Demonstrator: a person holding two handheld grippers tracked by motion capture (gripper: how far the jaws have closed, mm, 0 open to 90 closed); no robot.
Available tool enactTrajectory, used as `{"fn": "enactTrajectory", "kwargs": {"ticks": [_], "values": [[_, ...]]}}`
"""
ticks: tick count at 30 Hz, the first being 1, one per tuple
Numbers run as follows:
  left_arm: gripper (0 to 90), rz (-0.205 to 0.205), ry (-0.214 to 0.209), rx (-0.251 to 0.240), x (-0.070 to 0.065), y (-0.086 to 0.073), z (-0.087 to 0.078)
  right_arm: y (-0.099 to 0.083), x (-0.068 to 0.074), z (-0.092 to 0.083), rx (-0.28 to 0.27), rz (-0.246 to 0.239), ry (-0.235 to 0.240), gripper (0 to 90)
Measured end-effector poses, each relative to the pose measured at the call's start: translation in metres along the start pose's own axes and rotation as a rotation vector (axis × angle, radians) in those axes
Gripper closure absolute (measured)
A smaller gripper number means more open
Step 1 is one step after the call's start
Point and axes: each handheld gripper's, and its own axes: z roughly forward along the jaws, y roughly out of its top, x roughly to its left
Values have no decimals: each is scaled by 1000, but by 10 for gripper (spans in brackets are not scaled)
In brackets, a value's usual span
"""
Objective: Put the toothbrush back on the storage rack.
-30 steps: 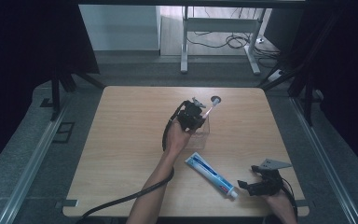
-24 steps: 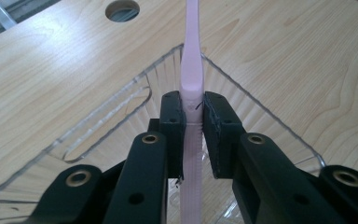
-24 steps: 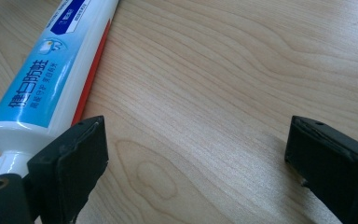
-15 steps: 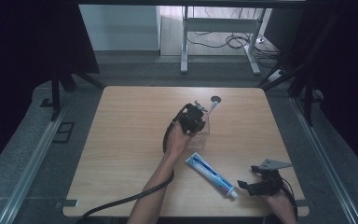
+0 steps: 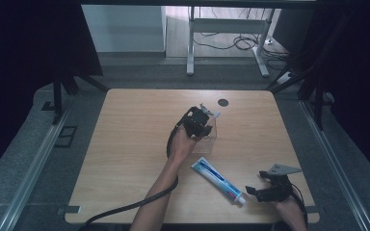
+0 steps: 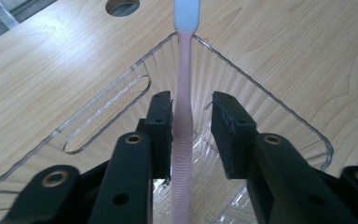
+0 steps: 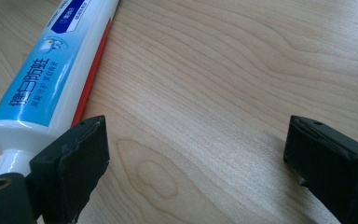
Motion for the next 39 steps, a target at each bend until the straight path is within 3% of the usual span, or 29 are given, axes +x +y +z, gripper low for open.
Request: {"fn": "enactTrajectory", "kwargs": {"ticks": [13, 27, 39], "values": [[528, 14, 10, -13, 1, 4, -12, 1, 1, -1, -9, -2, -1, 74], [383, 32, -7, -31, -2, 8, -24, 1, 1, -2, -12, -4, -6, 75], [260, 60, -7, -21, -3, 8, -34, 1, 1, -1, -11, 0, -4, 74]]}}
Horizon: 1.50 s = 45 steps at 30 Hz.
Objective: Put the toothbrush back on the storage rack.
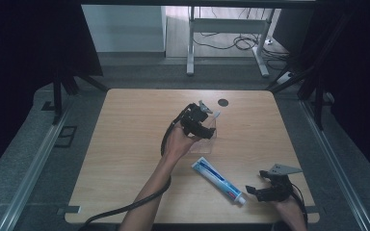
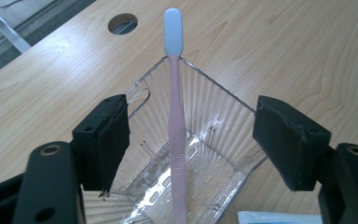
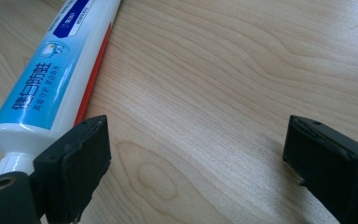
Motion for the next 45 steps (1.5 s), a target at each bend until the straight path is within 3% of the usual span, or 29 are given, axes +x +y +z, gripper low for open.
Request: {"fn": "enactTrajectory", "kwargs": {"ticks": [19, 45], "values": [[185, -13, -15, -12, 6, -7, -21, 0, 0, 1, 3, -1, 2, 77], [142, -63, -67, -49, 17, -43, -52, 0, 1, 1, 1, 4, -5, 77]]}}
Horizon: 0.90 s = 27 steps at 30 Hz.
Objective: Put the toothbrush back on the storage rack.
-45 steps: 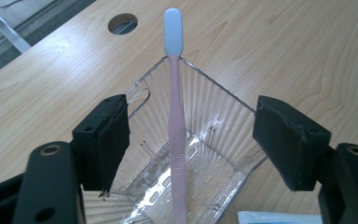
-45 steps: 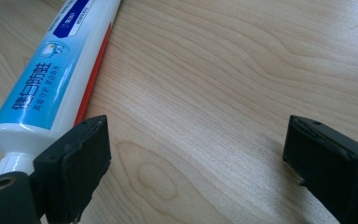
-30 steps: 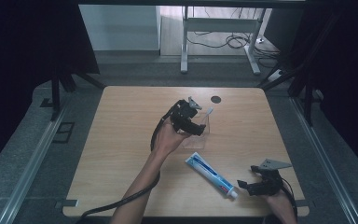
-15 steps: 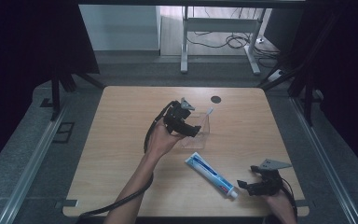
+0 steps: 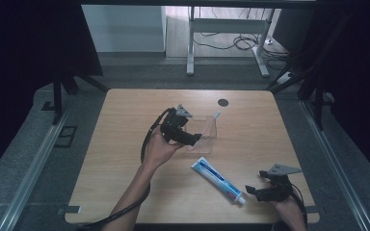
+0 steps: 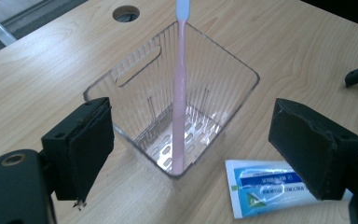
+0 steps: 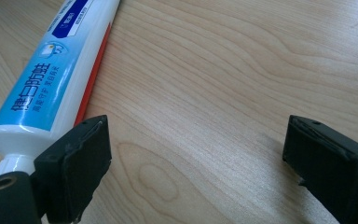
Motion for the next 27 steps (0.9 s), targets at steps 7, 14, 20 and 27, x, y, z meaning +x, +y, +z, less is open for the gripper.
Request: {"fn": "enactTrajectory", "kwargs": {"ticks": [7, 14, 20, 27], "values": [[142, -25, -2, -4, 5, -13, -11, 0, 1, 1, 5, 1, 3, 84], [142, -33, -11, -4, 8, -26, -19, 1, 1, 0, 4, 3, -2, 97], [141, -42, -8, -13, 8, -35, -27, 2, 1, -1, 9, 36, 16, 126], [138, -44, 2, -13, 10, -51, -37, 1, 1, -1, 9, 19, 3, 104]]}}
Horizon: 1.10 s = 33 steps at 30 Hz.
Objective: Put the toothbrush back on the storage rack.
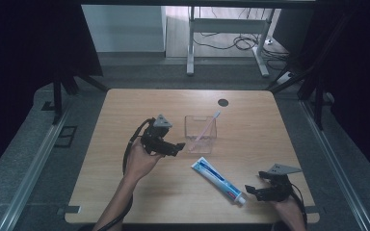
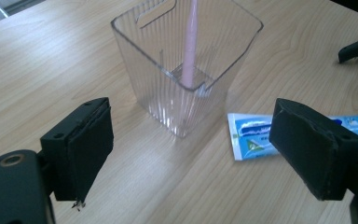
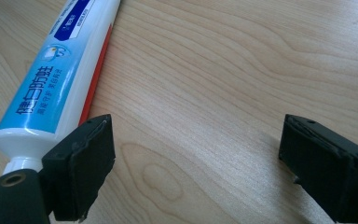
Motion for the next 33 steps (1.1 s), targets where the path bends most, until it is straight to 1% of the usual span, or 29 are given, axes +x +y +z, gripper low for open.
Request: {"fn": "enactTrajectory", "kwargs": {"ticks": [5, 8, 14, 21, 23, 25, 33], "values": [[141, -19, -6, -9, 3, -13, -8, 0, 1, 1, -2, -10, -8, 92], [140, -20, -3, -15, 4, -20, -12, 0, 1, 2, -2, -12, -7, 89], [139, -10, 8, -18, 4, -33, -21, 0, 1, 2, -2, -13, -8, 87], [137, -24, 17, -37, 4, -52, -32, 0, 2, 3, 0, -16, -7, 87], [135, -24, 19, -44, 3, -58, -34, 0, 2, 3, 1, -17, -6, 86], [135, -37, 20, -53, 3, -65, -35, 0, 3, 3, 1, -16, -5, 86], [134, -42, 45, -62, 1, -89, -35, 0, 3, 3, 2, -21, -4, 85]]}}
